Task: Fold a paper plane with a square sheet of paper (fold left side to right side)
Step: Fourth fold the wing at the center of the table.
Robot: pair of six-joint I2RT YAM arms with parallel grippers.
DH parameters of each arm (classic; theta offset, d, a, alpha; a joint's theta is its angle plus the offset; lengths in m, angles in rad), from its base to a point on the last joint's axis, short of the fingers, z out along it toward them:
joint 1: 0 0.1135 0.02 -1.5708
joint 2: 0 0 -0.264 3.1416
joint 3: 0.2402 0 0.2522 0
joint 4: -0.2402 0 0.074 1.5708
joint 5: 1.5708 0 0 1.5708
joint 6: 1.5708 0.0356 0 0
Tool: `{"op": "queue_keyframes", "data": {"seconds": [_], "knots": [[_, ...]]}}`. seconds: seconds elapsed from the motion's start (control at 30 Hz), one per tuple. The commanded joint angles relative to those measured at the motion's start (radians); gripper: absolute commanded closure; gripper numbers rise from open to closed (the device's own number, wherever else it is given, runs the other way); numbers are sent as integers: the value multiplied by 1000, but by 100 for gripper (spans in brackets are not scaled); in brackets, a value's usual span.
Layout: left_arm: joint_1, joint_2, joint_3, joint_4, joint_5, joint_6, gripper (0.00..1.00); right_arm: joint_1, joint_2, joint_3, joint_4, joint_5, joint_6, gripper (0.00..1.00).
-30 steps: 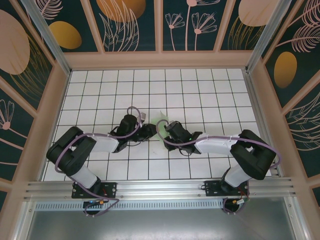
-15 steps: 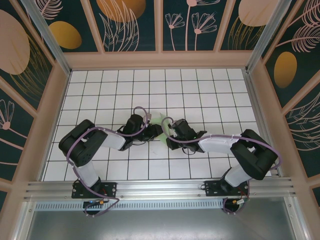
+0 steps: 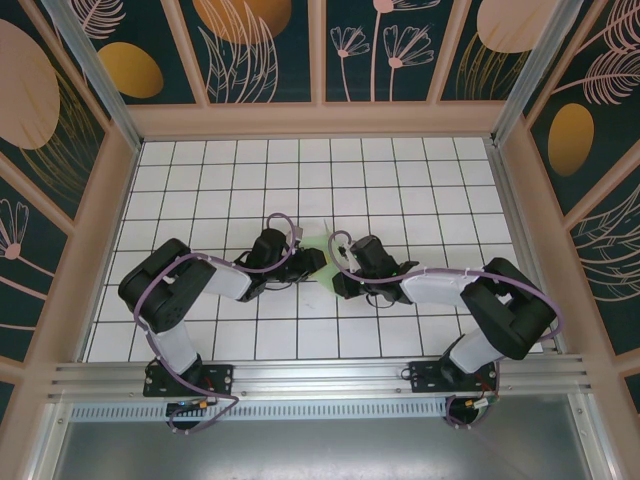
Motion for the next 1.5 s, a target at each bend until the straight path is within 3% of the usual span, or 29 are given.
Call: {"op": "queue_keyframes", "data": {"seconds": [0.0,0.47,0.93,1.47], "knots": [[-6,5,13,24,6,-6,66,-5,0,-3,14,-23,-12,79],[-14,29,30,59,24,-21,64,-4,57,31,-8,-19,-25,79],[-14,-80,26,-40,-12,19,62,-4,80,40,-16,-22,-31,80],[-14,56,46,-13,-11,18,62,-5,56,43,-22,-24,-31,80]]}}
